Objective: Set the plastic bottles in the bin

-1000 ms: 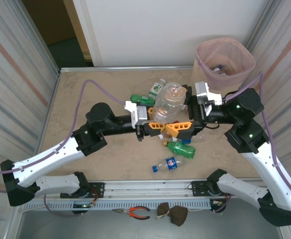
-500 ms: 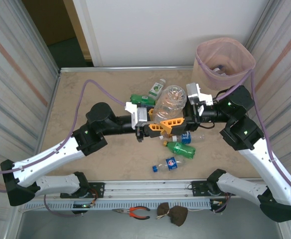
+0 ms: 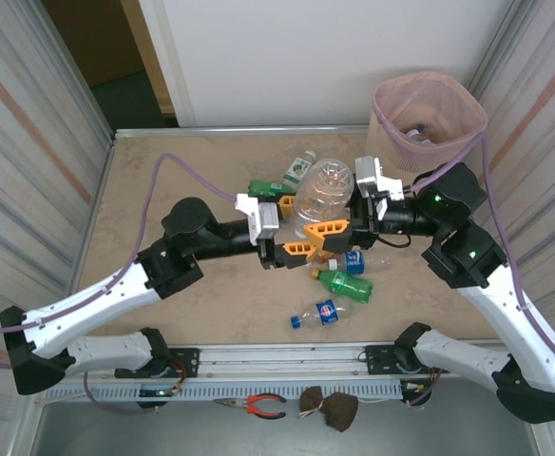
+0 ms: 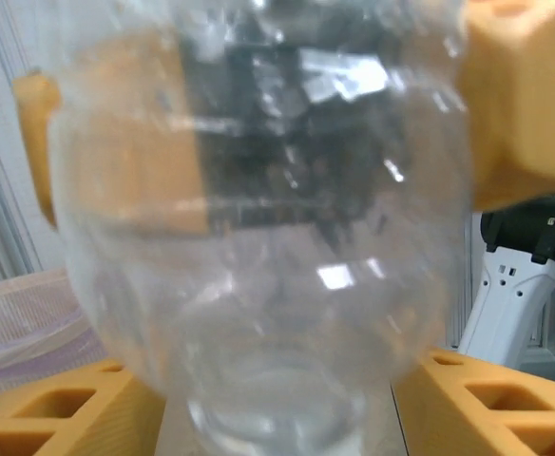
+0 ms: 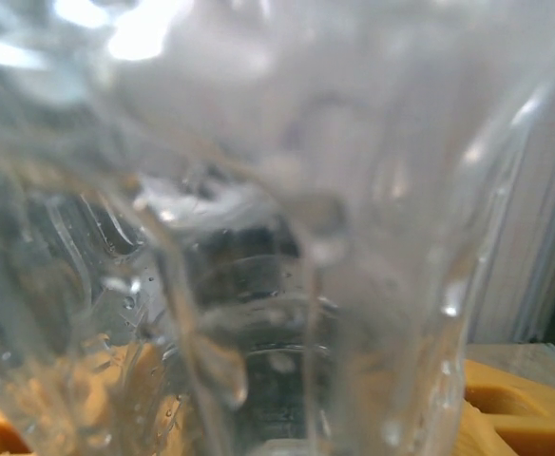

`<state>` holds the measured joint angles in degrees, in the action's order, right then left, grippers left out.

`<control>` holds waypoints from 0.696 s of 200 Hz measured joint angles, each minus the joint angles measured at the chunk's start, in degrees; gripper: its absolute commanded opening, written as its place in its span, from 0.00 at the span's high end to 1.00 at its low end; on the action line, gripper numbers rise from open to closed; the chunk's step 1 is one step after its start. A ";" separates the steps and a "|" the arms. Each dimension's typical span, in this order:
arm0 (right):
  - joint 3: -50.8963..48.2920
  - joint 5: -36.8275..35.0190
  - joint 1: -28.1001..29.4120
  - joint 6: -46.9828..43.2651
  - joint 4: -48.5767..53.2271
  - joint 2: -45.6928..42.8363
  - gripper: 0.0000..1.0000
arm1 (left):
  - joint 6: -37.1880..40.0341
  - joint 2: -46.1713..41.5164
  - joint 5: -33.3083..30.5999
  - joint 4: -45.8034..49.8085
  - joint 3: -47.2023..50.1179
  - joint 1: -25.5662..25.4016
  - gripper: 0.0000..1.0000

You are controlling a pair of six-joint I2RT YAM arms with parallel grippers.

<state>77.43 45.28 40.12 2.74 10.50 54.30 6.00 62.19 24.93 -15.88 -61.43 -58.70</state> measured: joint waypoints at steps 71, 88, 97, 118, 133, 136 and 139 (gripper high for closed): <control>6.69 -8.11 -8.74 -3.45 7.17 2.60 0.41 | -1.29 -6.47 -8.63 -0.26 7.65 0.00 0.27; 8.70 -8.79 -13.73 -3.37 8.02 4.63 0.40 | -1.44 -7.61 -9.88 -0.02 8.15 0.00 0.27; 9.55 -9.31 -16.41 -3.17 8.22 5.79 0.40 | -1.53 -8.09 -10.36 0.11 8.35 0.00 0.27; 12.13 -9.66 -23.41 -1.60 9.35 9.60 0.41 | -1.77 -8.87 -11.26 0.66 8.87 0.00 0.27; 13.94 -9.73 -28.15 0.66 9.64 12.63 0.41 | -1.99 -9.40 -11.63 0.87 9.42 0.00 0.27; 14.34 -9.79 -29.24 1.27 9.64 13.38 0.42 | -2.05 -9.53 -11.72 1.01 9.57 0.00 0.27; 14.67 -9.92 -30.18 1.79 9.73 14.01 0.42 | -2.21 -9.64 -11.78 1.07 9.68 0.00 0.27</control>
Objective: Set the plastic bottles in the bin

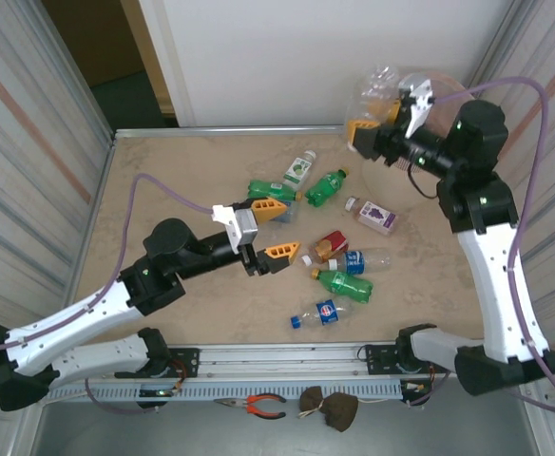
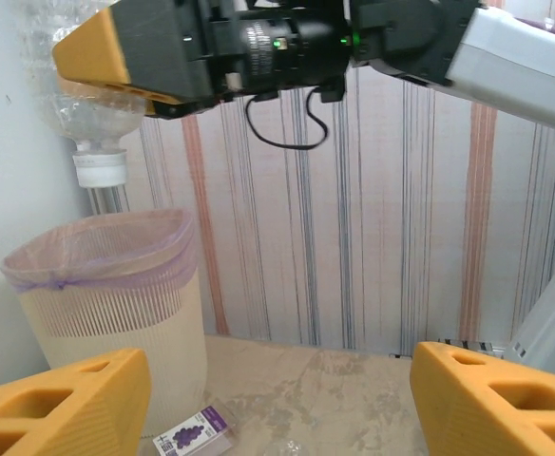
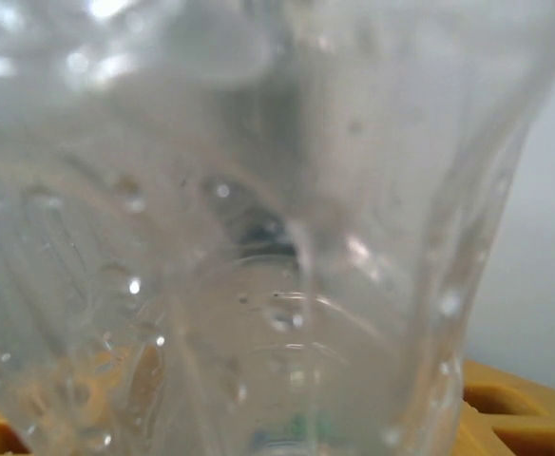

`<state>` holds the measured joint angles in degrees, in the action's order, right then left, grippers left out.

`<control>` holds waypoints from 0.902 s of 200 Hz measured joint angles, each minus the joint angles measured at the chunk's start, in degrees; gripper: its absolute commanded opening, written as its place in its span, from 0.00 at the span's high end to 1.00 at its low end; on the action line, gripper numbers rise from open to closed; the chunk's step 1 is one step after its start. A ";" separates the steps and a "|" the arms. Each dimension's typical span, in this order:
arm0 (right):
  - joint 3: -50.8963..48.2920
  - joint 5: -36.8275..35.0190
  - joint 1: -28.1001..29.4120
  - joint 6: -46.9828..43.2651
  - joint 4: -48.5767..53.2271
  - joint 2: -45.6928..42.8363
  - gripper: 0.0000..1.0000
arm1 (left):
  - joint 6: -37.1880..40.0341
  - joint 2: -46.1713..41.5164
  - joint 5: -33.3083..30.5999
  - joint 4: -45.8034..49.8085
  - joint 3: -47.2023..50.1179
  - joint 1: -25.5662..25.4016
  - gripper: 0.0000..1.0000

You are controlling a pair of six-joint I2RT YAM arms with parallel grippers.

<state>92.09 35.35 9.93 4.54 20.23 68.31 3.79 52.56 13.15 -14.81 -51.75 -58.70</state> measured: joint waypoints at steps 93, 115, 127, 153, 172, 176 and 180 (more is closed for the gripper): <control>7.30 -5.42 -21.46 30.08 -4.26 22.40 0.66 | -1.53 -2.75 -2.62 0.46 2.29 0.00 0.27; 7.45 -6.93 -24.33 38.91 -5.22 27.71 0.66 | -2.01 -3.21 -3.45 0.44 3.23 0.00 0.27; 7.45 -7.87 -25.05 42.82 -5.25 30.36 0.66 | -2.21 -3.45 -4.04 0.42 3.78 0.00 0.27; 7.63 -10.40 -24.50 49.83 -4.96 34.91 0.66 | -2.36 -3.52 -4.98 0.42 4.22 0.00 0.27; 11.56 -12.94 -23.32 53.44 -1.36 38.42 0.65 | -2.34 -3.52 -5.75 0.42 4.26 0.00 0.27; 12.94 -13.38 -23.06 53.83 -0.37 39.21 0.64 | -2.34 -3.52 -5.81 0.42 4.26 0.00 0.27; 14.53 -13.81 -22.75 54.49 0.44 40.26 0.64 | -2.34 -3.52 -5.95 0.42 4.26 0.00 0.27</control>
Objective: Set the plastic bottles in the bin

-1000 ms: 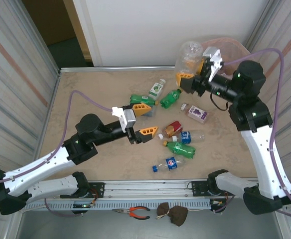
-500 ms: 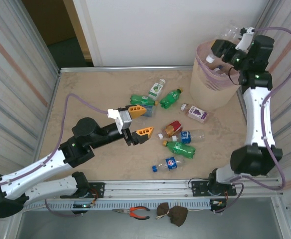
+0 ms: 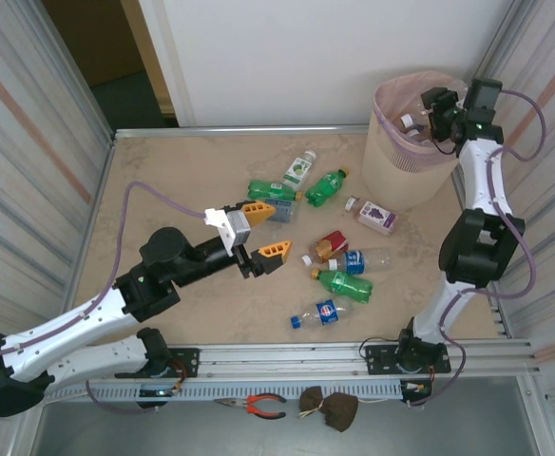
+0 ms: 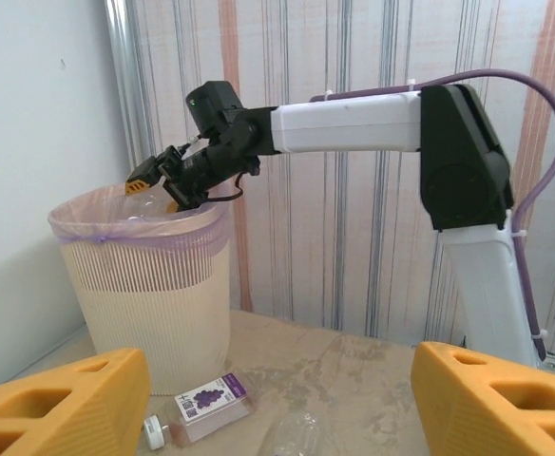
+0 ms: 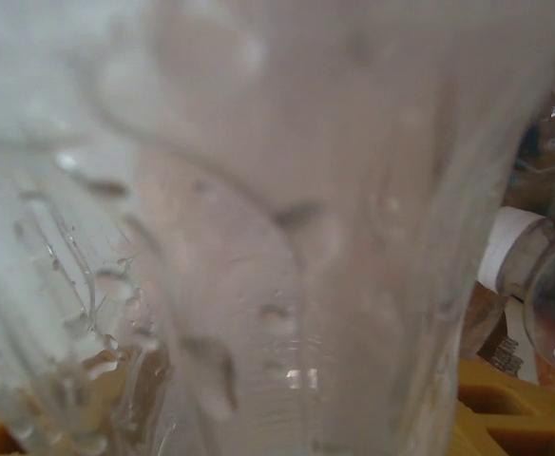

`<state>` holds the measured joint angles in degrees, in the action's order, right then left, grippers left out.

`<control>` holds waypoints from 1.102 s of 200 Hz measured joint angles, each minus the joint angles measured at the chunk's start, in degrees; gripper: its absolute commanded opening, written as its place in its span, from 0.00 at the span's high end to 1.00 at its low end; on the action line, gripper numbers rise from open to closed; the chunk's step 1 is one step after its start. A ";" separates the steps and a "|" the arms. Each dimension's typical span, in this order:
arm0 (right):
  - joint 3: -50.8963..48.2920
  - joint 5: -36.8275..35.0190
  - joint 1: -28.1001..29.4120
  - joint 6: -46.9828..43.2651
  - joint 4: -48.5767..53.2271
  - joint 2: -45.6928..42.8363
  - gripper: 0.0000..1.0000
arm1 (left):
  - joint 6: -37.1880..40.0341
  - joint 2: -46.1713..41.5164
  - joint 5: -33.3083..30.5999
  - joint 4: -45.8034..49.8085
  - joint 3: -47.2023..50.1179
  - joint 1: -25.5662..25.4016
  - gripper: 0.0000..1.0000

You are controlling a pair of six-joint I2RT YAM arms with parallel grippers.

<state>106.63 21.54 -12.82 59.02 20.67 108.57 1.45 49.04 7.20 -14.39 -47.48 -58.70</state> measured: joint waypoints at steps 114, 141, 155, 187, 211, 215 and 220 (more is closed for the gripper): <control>30.42 -10.45 5.35 12.20 25.24 20.39 0.57 | 0.11 -1.09 -3.50 1.05 0.26 0.00 0.26; 30.42 -11.02 5.35 12.96 26.77 22.84 0.51 | 0.20 -1.55 -4.50 1.29 0.26 0.15 0.26; 30.42 -11.04 5.35 13.07 27.52 24.17 0.50 | 0.22 -1.88 -5.22 1.33 0.42 0.15 0.27; 30.53 -11.69 5.44 13.27 27.91 25.55 0.44 | 0.20 -2.47 -6.54 1.31 1.25 0.15 0.27; 30.53 -11.67 5.44 13.77 27.85 25.59 0.34 | 0.15 -2.51 -7.13 1.29 1.55 0.15 0.27; 30.53 -11.65 5.46 13.90 27.85 25.59 0.33 | 0.13 -2.58 -7.19 1.31 1.57 0.15 0.27; 30.53 -11.47 5.46 13.94 27.85 25.59 0.31 | 0.07 -2.67 -7.32 1.25 1.68 0.15 0.27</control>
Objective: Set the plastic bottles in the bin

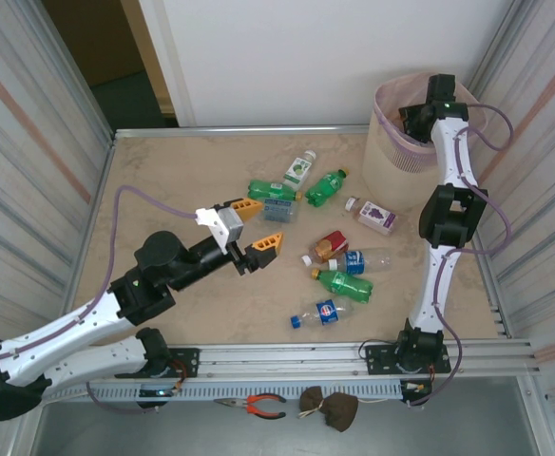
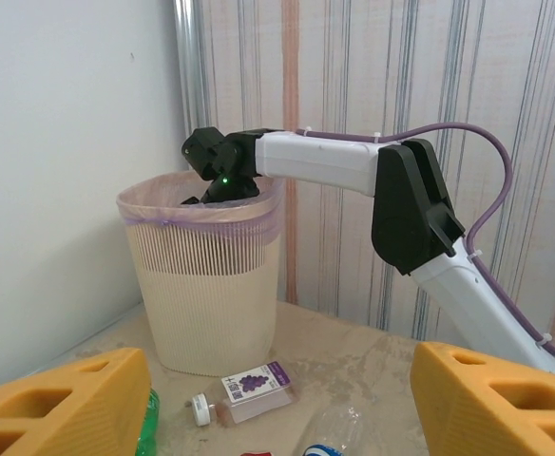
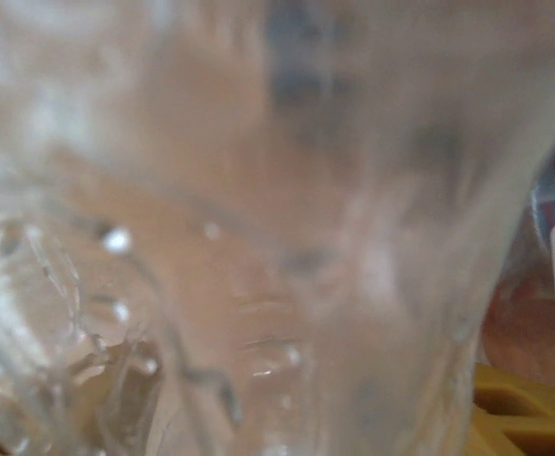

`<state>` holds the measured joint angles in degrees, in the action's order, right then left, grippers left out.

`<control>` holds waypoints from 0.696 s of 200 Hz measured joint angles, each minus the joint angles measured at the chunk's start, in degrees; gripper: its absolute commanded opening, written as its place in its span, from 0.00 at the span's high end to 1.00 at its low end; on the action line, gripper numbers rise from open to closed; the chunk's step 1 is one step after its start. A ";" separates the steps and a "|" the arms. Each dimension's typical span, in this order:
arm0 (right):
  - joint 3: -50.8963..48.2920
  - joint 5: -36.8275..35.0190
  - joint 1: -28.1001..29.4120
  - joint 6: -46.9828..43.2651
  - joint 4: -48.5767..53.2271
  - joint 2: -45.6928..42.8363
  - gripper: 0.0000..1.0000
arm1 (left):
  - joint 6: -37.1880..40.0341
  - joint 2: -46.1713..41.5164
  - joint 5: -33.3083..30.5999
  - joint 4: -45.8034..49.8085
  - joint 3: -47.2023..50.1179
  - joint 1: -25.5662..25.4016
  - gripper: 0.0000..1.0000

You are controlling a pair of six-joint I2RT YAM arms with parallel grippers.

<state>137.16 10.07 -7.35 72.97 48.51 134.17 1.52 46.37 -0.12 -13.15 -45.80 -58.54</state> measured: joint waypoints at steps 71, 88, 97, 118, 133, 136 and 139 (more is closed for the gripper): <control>-0.02 0.35 0.26 0.24 0.22 -0.66 0.01 | -0.09 -1.90 -1.18 0.04 1.73 0.00 0.27; -0.02 0.00 0.09 0.11 1.29 -1.53 0.01 | -0.09 -2.25 -1.42 0.02 1.88 0.00 0.27; -0.09 -0.07 -0.15 0.11 1.68 -2.14 0.01 | -0.09 -2.51 -1.51 0.02 2.08 0.00 0.27; -0.13 -0.26 -0.55 -0.02 2.36 -4.13 0.00 | -0.11 -2.89 -1.60 0.02 2.40 0.00 0.27; -0.13 -0.28 -0.79 -0.11 2.60 -5.97 0.00 | -0.09 -2.89 -1.81 0.04 2.45 0.00 0.27; -0.13 -0.28 -0.81 -0.13 2.58 -6.54 0.00 | -0.11 -2.89 -1.95 0.04 2.45 0.00 0.27; -0.13 -0.28 -0.83 -0.15 2.58 -6.84 0.00 | -0.09 -2.89 -1.99 0.04 2.45 0.00 0.27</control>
<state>137.03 9.78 -8.19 72.82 51.09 127.33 1.43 43.48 -2.11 -13.10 -43.35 -58.54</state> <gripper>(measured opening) 0.999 0.733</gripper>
